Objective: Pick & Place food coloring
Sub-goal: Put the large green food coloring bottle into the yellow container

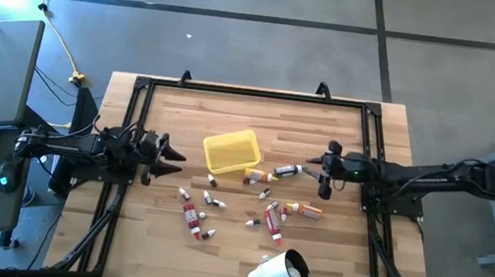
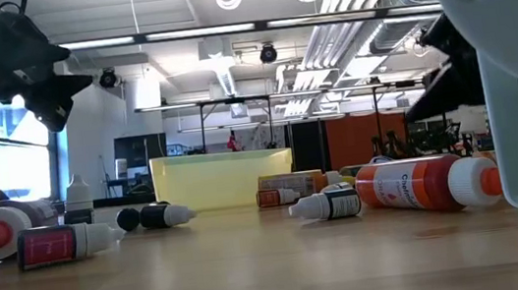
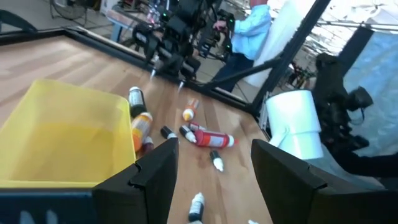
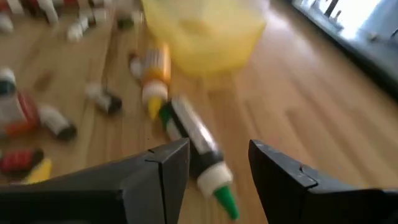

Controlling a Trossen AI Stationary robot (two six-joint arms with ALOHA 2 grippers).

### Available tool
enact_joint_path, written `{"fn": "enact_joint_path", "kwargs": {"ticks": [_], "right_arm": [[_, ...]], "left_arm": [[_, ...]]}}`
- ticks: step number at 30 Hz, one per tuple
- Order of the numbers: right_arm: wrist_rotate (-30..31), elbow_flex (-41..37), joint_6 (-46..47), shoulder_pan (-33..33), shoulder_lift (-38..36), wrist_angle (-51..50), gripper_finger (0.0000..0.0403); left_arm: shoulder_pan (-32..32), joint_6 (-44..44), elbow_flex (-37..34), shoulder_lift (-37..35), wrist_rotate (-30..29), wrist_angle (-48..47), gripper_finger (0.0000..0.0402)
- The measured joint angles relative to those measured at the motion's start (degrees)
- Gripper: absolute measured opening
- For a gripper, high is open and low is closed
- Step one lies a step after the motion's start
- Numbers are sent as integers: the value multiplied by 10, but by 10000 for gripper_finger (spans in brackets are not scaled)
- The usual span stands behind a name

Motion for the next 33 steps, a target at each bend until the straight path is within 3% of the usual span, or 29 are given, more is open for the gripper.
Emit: {"fn": "enact_joint_path", "kwargs": {"ticks": [5, 10, 17, 24, 33], "right_arm": [[-19, 0, -19, -39, 74, 25, 152], [-75, 1, -33, -74, 129, 75, 150], [-102, 1, -48, -98, 202, 113, 149], [-173, 2, -79, -114, 252, 202, 149], [-177, 3, -96, -116, 328, 264, 149]], "left_arm": [[0, 0, 0, 0, -17, 0, 202], [0, 1, 0, 0, -25, 1, 202], [0, 2, 0, 0, -8, 0, 202], [0, 0, 0, 0, 2, 0, 202], [0, -17, 1, 0, 0, 2, 202]]}}
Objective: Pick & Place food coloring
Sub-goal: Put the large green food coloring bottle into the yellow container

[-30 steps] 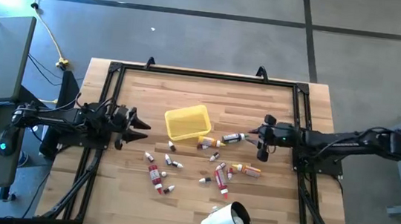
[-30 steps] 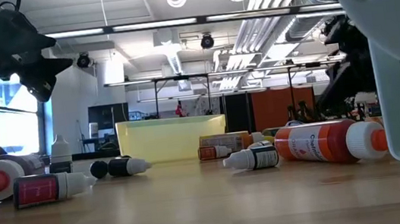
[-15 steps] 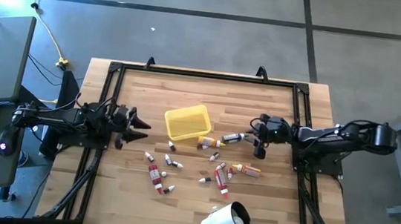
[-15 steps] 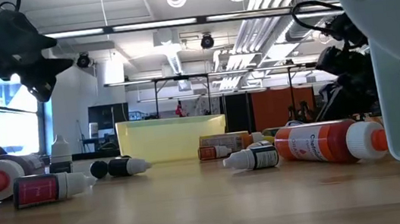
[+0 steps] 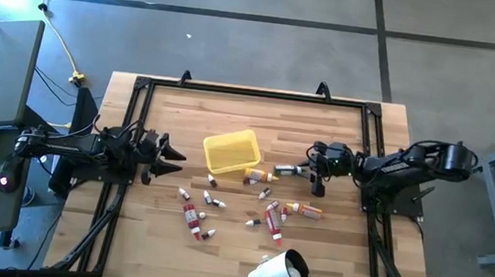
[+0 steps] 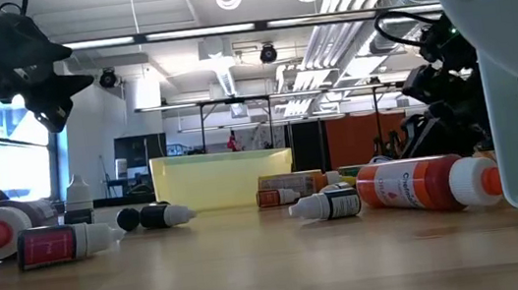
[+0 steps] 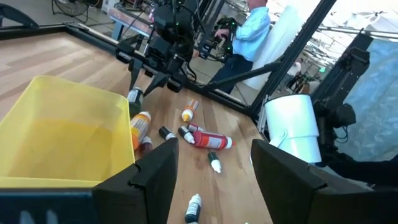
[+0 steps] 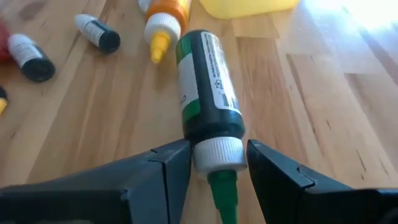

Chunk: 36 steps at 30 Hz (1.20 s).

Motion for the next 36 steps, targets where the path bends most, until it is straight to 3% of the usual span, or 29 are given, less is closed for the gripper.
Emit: {"fn": "enact_joint_path", "kwargs": {"ticks": [10, 15, 25, 28, 33, 36], "right_arm": [[-10, 1, -13, 0, 76, 60, 140], [-21, 0, -2, 0, 78, 91, 114], [-19, 42, 35, 16, 31, 64, 118], [0, 109, 1, 37, -15, -56, 115], [172, 317, -83, 85, -56, -443, 120], [226, 463, -115, 109, -34, -591, 122]], "left_arm": [[0, 1, 0, 0, -1, 0, 202], [0, 7, 0, 0, -3, -1, 202], [0, 7, 1, 0, -24, -2, 202], [0, 5, 1, 0, -43, -2, 202], [0, 5, 1, 0, -50, -2, 202], [0, 5, 1, 0, -51, -2, 202]]}}
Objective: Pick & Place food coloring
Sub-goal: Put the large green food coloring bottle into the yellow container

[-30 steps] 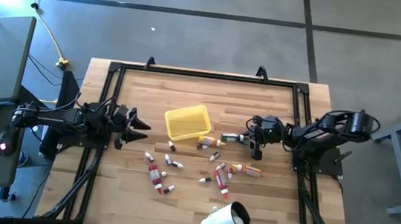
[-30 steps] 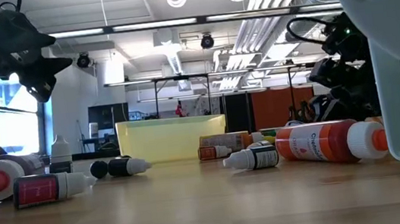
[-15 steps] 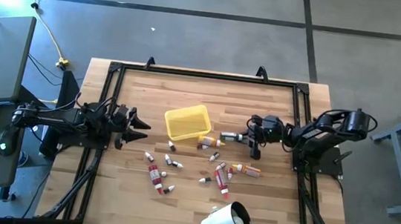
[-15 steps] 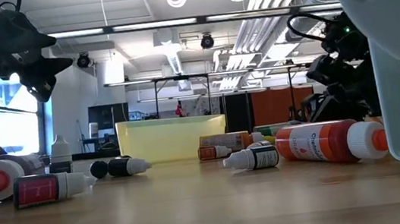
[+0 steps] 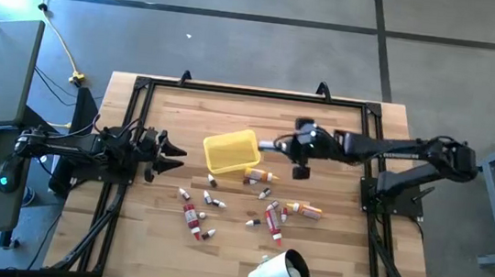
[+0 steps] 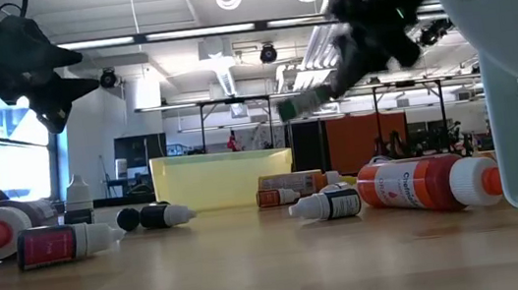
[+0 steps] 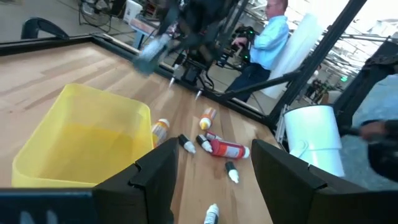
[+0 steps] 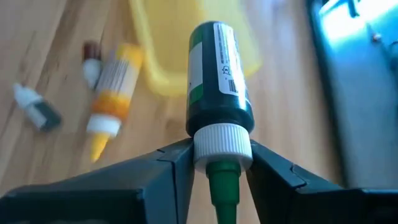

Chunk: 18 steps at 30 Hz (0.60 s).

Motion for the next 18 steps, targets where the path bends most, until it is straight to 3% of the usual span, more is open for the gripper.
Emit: {"fn": "enact_joint_path", "kwargs": {"ticks": [7, 10, 13, 18], "right_arm": [[20, 292, -82, 30, 156, -199, 124], [63, 392, -115, 37, 248, -304, 124], [105, 478, -141, 45, 328, -386, 125], [116, 574, -154, 50, 426, -456, 125]], "left_arm": [[0, 2, 0, 0, -22, 0, 202], [0, -4, 0, 0, -23, -2, 202], [0, -4, 0, 0, -22, -5, 202], [0, -4, 0, 0, -22, -5, 202]]}}
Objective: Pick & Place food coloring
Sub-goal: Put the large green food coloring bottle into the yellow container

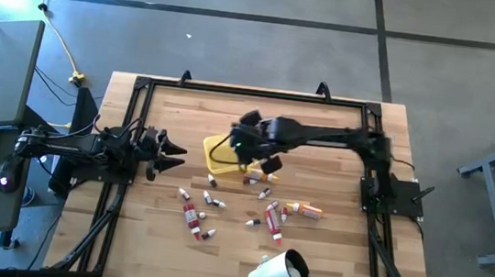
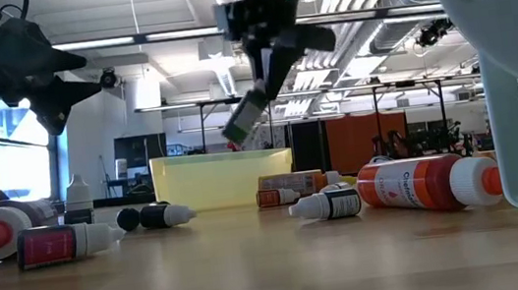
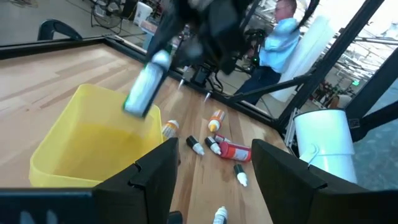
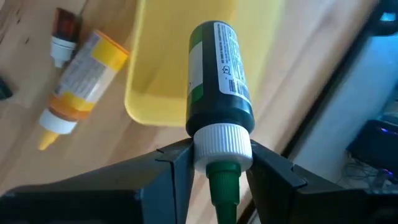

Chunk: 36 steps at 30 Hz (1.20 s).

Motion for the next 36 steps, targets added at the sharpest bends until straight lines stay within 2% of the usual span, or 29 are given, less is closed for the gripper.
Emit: {"fn": "enact_joint_path", "kwargs": {"ticks": [7, 14, 25, 33, 36], "right_arm": [[57, 41, -45, -1, 85, -69, 125], [170, 42, -124, -6, 110, -73, 125], [182, 41, -227, -26, 112, -44, 131], [169, 41, -232, -27, 112, -30, 166], [195, 41, -225, -23, 112, -29, 173]], "left_arm": [[0, 0, 0, 0, 0, 0, 202], [0, 7, 0, 0, 0, 0, 202], [0, 9, 0, 0, 0, -2, 202], [0, 9, 0, 0, 0, -4, 202], [0, 9, 0, 0, 0, -4, 202]]}}
